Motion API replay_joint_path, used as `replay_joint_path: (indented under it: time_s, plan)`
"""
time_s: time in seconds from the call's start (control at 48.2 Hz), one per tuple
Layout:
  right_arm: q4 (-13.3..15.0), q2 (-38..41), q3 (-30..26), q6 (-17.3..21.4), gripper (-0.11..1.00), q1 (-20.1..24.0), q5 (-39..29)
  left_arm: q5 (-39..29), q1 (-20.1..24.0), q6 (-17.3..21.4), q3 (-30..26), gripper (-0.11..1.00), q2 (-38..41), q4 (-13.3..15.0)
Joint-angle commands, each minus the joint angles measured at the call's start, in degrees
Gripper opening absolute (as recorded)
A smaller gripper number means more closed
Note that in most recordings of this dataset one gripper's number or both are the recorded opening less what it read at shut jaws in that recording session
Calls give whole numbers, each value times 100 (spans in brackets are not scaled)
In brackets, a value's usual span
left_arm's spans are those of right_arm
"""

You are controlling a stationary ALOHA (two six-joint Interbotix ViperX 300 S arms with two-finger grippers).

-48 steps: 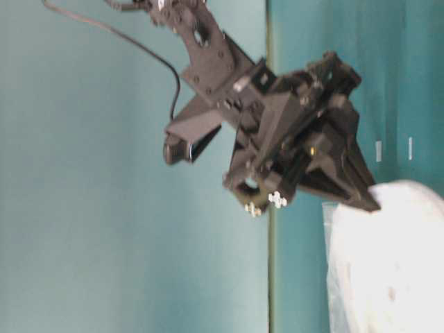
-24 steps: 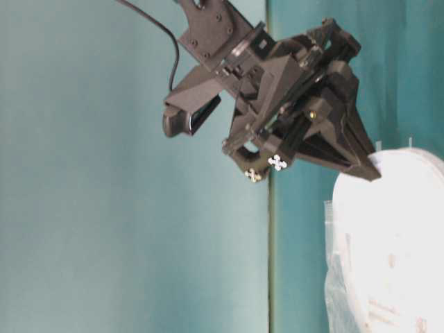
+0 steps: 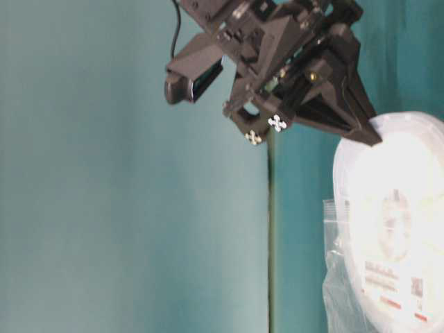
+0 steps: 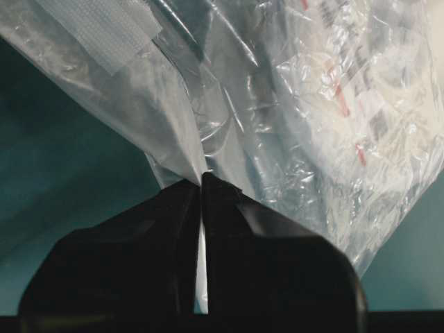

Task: Take out the reel from the clear zip bag.
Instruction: 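Pull the reel rightward out of the bag while left gripper holds bag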

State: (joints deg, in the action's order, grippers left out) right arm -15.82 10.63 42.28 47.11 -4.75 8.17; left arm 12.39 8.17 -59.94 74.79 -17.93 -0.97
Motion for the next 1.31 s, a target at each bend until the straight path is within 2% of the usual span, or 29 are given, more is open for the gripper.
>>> replay_joint_path:
  time_s: [0.0, 1.286]
  plan:
    - [-35, -149, 62, 26, 3, 9, 35, 35, 0, 18, -70, 2, -9, -9]
    - [-246, -940, 1063, 26, 3, 44, 105, 35, 0, 18, -79, 2, 0, -18]
